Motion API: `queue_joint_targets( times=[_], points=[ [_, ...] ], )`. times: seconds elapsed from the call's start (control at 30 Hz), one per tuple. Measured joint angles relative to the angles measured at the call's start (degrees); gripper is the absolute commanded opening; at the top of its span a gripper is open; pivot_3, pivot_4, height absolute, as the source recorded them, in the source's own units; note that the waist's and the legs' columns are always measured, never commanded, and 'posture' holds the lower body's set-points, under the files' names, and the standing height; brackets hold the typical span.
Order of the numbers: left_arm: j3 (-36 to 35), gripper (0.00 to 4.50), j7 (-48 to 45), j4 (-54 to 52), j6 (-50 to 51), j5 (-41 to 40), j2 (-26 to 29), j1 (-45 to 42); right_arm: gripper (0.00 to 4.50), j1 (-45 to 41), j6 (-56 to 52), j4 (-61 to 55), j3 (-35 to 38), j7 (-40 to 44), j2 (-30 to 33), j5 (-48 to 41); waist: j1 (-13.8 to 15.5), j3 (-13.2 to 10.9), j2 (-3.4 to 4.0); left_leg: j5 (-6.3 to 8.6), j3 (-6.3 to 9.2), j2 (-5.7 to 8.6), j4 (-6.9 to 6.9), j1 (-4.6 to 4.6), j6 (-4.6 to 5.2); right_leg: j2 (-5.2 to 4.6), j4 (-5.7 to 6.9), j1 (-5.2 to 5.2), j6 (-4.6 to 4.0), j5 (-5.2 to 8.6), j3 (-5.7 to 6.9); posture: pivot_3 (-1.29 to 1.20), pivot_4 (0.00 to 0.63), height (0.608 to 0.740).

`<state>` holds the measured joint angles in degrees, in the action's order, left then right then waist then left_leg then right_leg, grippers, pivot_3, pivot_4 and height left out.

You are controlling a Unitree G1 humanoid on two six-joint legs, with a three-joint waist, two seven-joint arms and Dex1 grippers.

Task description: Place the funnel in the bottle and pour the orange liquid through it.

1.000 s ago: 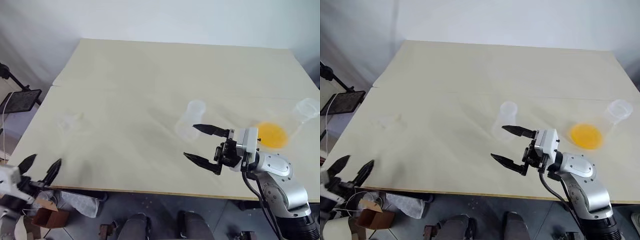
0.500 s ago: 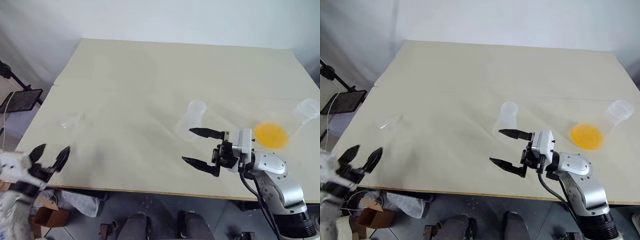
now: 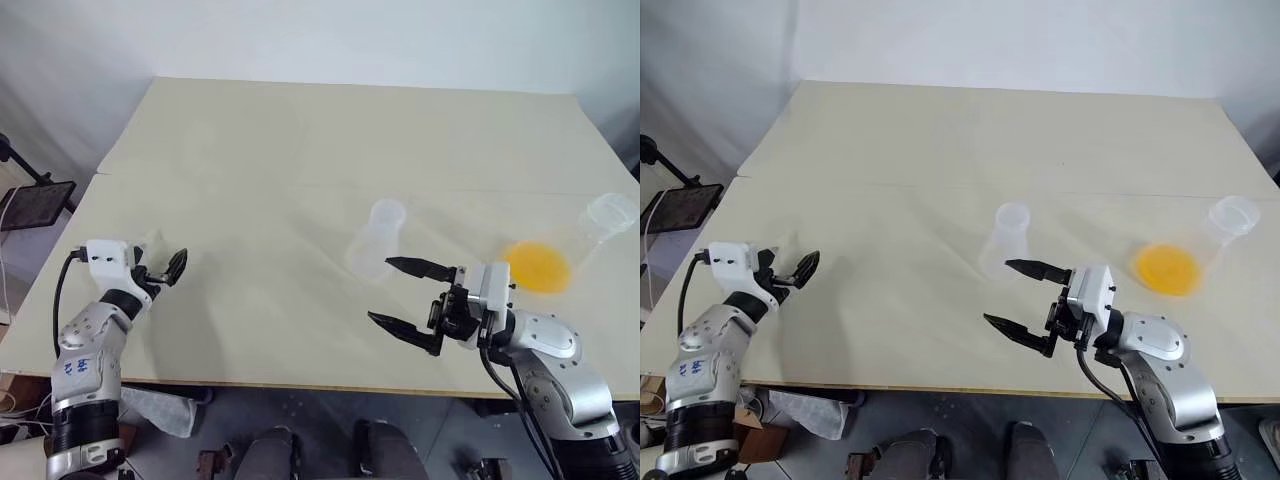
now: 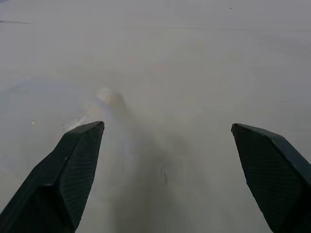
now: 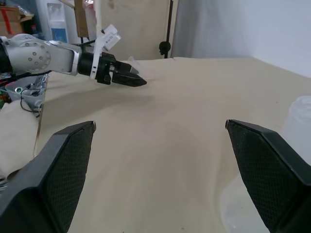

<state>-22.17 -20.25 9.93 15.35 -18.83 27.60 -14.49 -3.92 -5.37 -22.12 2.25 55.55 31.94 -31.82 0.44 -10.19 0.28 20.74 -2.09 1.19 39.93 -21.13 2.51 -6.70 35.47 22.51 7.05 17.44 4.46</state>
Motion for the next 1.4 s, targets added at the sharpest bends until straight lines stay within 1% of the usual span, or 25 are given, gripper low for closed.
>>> queue_joint_targets(
  times=[0.07, 0.2, 0.23, 0.27, 0.4, 0.43, 0.6, 0.67, 0.73, 0.8, 0.87, 0.97, 1.0, 1.07, 1.13, 1.2, 1.27, 1.3, 1.4],
  points=[
    [0.57, 3.58, -0.55, 1.57, -0.27, 0.29, 0.04, -0.67, 4.5, 0.39, 0.1, -0.04, 0.48, -0.39, 0.0, 0.2, 0.0, 0.0, 0.0, 0.0, 0.0, 0.0, 0.01, 0.0, 0.0, 0.0, 0.0, -0.01, 0.0, 0.0, 0.01, 0.0, 0.15, 0.74],
    [0.61, 2.23, -0.78, 2.44, -1.14, 0.44, 0.21, -1.1, 4.5, 1.39, 0.3, -0.14, 0.51, -0.92, 0.0, 0.35, -0.02, 0.0, 0.0, 0.0, 0.0, -0.02, 0.01, 0.0, -0.01, 0.0, -0.01, 0.0, 0.0, 0.0, -0.01, 0.0, 0.15, 0.74],
    [0.61, 1.83, -0.9, 2.46, -1.14, 0.44, 0.25, -1.1, 4.5, 1.68, 0.4, -0.21, 0.51, -1.06, 0.0, 0.39, -0.02, 0.0, 0.0, 0.0, 0.0, -0.02, 0.02, 0.0, -0.01, 0.0, -0.01, -0.01, 0.0, 0.0, -0.01, 0.0, 0.15, 0.74],
    [0.61, 1.59, -1.01, 2.45, -1.13, 0.44, 0.31, -1.1, 4.5, 1.94, 0.48, -0.27, 0.51, -1.21, 0.0, 0.44, -0.02, 0.0, 0.0, 0.0, 0.0, -0.02, 0.02, 0.0, -0.01, 0.0, -0.01, -0.01, 0.0, 0.0, -0.01, 0.0, 0.15, 0.74],
    [0.02, 0.24, -1.46, 1.66, -1.05, 0.28, 1.44, -0.39, 4.5, 2.27, 1.2, -0.29, 0.52, -1.77, 0.0, 1.29, -0.14, 0.0, 0.0, 0.0, 0.0, -0.02, 0.03, 0.0, -0.01, -0.02, -0.01, -0.01, 0.0, 0.0, -0.04, 0.0, 0.15, 0.74],
    [-0.37, 0.01, -1.66, 1.22, -1.05, 0.16, 1.82, -0.07, 4.5, 2.37, 1.44, -0.29, 0.58, -1.87, 0.0, 1.43, -0.17, 0.0, 0.0, 0.0, 0.0, -0.02, 0.03, 0.0, -0.01, -0.02, -0.01, -0.01, 0.0, 0.0, -0.05, 0.0, 0.15, 0.74],
    [-1.7, 0.01, -4.11, -1.5, 0.14, -1.24, 4.52, 1.67, 4.5, 3.53, 2.49, -0.29, 0.93, -2.32, 0.0, 1.69, -0.07, 0.0, 0.0, 0.0, 0.03, -0.01, 0.03, 0.0, -0.01, -0.07, -0.03, -0.04, 0.0, 0.0, -0.08, 0.0, 0.15, 0.74],
    [-1.52, 0.01, -6.64, -2.58, 0.48, -2.24, 5.3, 1.32, 4.5, 3.87, 3.02, -0.29, 1.08, -2.49, 0.0, 1.76, 0.04, 0.0, -0.01, 0.0, 0.04, -0.02, 0.03, -0.01, -0.01, -0.07, -0.03, -0.04, 0.0, 0.0, -0.08, 0.0, 0.15, 0.74],
    [-0.31, 0.01, -10.81, -3.47, 0.71, -3.61, 7.76, -0.71, 4.5, 4.56, 3.18, -0.29, 1.81, -2.65, 0.01, 2.12, 0.35, -0.01, -0.02, 0.0, 0.05, -0.02, 0.04, -0.03, -0.01, -0.07, -0.03, -0.03, 0.0, 0.0, -0.07, 0.0, 0.15, 0.74],
    [1.28, 0.01, -16.35, -5.38, 0.7, -4.84, 11.03, -4.13, 4.5, 5.03, 3.34, -0.29, 2.85, -2.79, 0.04, 2.28, 0.58, -0.01, -0.02, 0.0, 0.05, -0.01, 0.05, -0.03, -0.02, -0.08, -0.04, -0.04, 0.0, 0.0, -0.08, 0.0, 0.15, 0.74],
    [5.24, 0.01, -24.23, -5.86, 0.34, -5.76, 13.7, -10.73, 4.5, 6.58, 3.82, -0.52, 4.16, -2.98, 0.36, 2.39, 1.07, -0.01, -0.02, 0.0, 0.11, 0.04, 0.07, -0.05, -0.01, -0.06, -0.07, -0.07, 0.0, 0.0, -0.02, 0.0, 0.15, 0.74],
    [12.16, 0.01, -34.4, -5.16, -1.11, -5.81, 14.94, -21.43, 4.5, 9.09, 4.24, -0.81, 5.81, -3.15, 0.72, 2.5, 0.99, -0.01, -0.02, -0.01, 0.0, 0.16, 0.04, -0.02, 0.01, 0.06, -0.05, -0.08, 0.02, -0.01, 0.02, 0.0, 0.15, 0.74],
    [13.72, 0.01, -36.85, -4.45, -1.9, -5.65, 14.82, -23.88, 4.5, 9.84, 4.33, -0.89, 6.2, -3.23, 0.76, 2.55, 0.91, -0.01, -0.02, -0.01, -0.04, 0.19, 0.02, -0.02, 0.02, 0.1, -0.05, -0.07, 0.02, -0.01, 0.04, 0.0, 0.15, 0.74],
    [19.61, 0.01, -43.88, 0.8, -5.49, -3.68, 12.87, -32.18, 4.5, 13.09, 4.96, -1.14, 8.3, -3.5, 1.17, 2.98, 0.92, -0.02, -0.03, -0.03, -0.12, 0.18, 0.03, -0.07, 0.05, 0.26, -0.04, -0.02, 0.04, -0.02, 0.34, 0.0, 0.15, 0.74],
    [25.09, 0.01, -51.19, 8.16, -10.88, -0.82, 9.53, -41.86, 4.5, 15.89, 5.53, -1.65, 10.39, -4.09, 1.21, 3.3, 1.2, -0.07, -0.1, -0.07, -0.18, 0.17, 0.08, -0.15, 0.11, 0.3, -0.07, -0.01, 0.05, -0.02, 0.52, 0.0, 0.15, 0.74],
    [28.45, 0.01, -56.9, 15.47, -16.05, 1.53, 6.62, -50.8, 4.5, 17.85, 5.87, -2.63, 11.61, -4.83, 1.1, 3.5, 1.2, -0.09, -0.13, -0.08, -0.31, 0.17, 0.11, -0.15, 0.13, 0.29, -0.1, -0.03, 0.06, -0.03, 0.54, 0.0, 0.15, 0.74],
    [30.1, 0.01, -59.98, 21.18, -21.15, 3.76, 4.77, -56.21, 4.5, 19.33, 6.56, -3.33, 12.17, -5.57, 0.83, 3.65, 0.74, -0.08, -0.12, -0.08, -0.58, 0.11, 0.0, -0.01, 0.13, 0.27, -0.13, -0.02, 0.08, -0.03, 0.51, 0.0, 0.15, 0.74],
    [31.26, 0.01, -61.29, 25.83, -25.37, 5.71, 3.13, -59.03, 4.5, 20.42, 6.66, -3.83, 12.29, -6.19, 0.41, 3.79, 0.73, -0.08, -0.13, -0.08, -0.61, 0.07, 0.0, -0.01, 0.13, 0.3, -0.13, 0.01, 0.08, -0.03, 0.52, 0.0, 0.15, 0.74],
    [33.75, 0.01, -63.7, 34.69, -33.2, 9.63, -0.05, -62.45, 4.5, 21.79, 6.79, -5.1, 12.39, -7.55, -0.84, 4.41, 0.74, -0.09, -0.12, -0.09, -0.71, -0.01, 0.03, -0.03, 0.14, 0.34, -0.14, 0.06, 0.08, -0.02, 0.51, 0.0, 0.15, 0.74]
  ],
)
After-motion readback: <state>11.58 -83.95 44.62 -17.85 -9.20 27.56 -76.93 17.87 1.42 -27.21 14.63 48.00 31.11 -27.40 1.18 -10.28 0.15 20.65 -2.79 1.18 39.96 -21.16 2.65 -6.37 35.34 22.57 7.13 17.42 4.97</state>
